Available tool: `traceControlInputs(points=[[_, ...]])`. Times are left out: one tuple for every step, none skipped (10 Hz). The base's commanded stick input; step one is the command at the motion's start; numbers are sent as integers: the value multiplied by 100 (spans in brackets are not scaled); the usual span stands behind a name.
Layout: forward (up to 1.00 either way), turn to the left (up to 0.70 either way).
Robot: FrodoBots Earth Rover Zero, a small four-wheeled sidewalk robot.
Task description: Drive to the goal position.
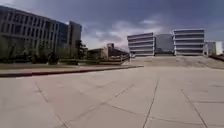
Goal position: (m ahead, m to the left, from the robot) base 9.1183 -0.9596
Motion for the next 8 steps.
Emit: traceControlInputs(points=[[100,-1],[100,-1],[100,-1],[100,-1],[100,-1],[100,-1],[100,-1],[100,-1]])
